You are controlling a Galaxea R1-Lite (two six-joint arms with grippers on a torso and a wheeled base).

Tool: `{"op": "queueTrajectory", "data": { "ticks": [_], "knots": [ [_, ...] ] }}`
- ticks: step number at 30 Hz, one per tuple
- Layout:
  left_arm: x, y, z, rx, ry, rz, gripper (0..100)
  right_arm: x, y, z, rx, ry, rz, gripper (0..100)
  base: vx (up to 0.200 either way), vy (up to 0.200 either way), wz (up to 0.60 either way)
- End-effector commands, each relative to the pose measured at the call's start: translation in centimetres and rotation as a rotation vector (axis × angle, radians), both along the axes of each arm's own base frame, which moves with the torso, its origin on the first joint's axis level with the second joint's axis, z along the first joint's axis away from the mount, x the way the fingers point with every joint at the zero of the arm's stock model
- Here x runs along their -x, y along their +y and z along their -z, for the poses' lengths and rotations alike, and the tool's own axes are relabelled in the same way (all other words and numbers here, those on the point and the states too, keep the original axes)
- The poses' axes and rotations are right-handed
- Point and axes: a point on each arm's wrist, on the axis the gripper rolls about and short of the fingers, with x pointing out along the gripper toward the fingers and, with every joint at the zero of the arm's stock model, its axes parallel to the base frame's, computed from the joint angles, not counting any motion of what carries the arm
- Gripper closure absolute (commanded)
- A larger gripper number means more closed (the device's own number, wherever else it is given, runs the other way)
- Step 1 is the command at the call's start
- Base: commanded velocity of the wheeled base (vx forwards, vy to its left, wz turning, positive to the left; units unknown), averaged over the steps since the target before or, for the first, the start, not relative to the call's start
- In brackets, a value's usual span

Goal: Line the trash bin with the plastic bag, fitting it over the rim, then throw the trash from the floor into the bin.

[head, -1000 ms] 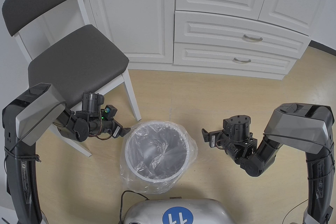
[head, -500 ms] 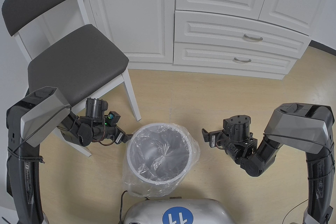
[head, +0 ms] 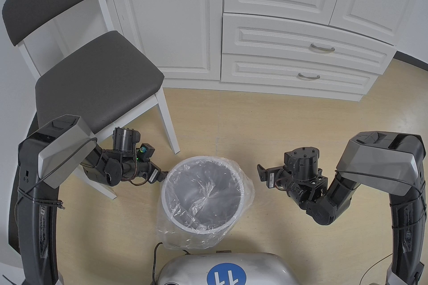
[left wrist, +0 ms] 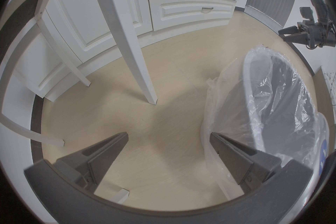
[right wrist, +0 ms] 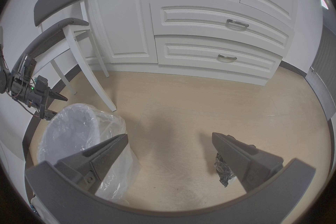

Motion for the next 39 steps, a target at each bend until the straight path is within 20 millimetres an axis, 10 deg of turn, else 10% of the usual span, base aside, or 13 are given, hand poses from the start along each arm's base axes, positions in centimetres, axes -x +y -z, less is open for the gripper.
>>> {"op": "queueTrajectory", "data": {
  "ticks": [1,15,39],
  "knots": [
    [-0.3,0.1,1.0,0.002,0.010,-0.010,0,0.0,0.0,0.0,0.001,0.001,-0.001,0,0.000,0.000,0.00],
    [-0.9,-0.3,-1.1,0.112,-0.026,-0.071,0,0.0,0.1,0.4,0.004,0.008,-0.002,0,0.000,0.000,0.00],
    [4.1,-2.4,-7.3,0.150,-0.156,0.016,0,1.4,-0.9,-1.4,0.046,0.004,-0.010,0,0.000,0.000,0.00]
  ]
}}
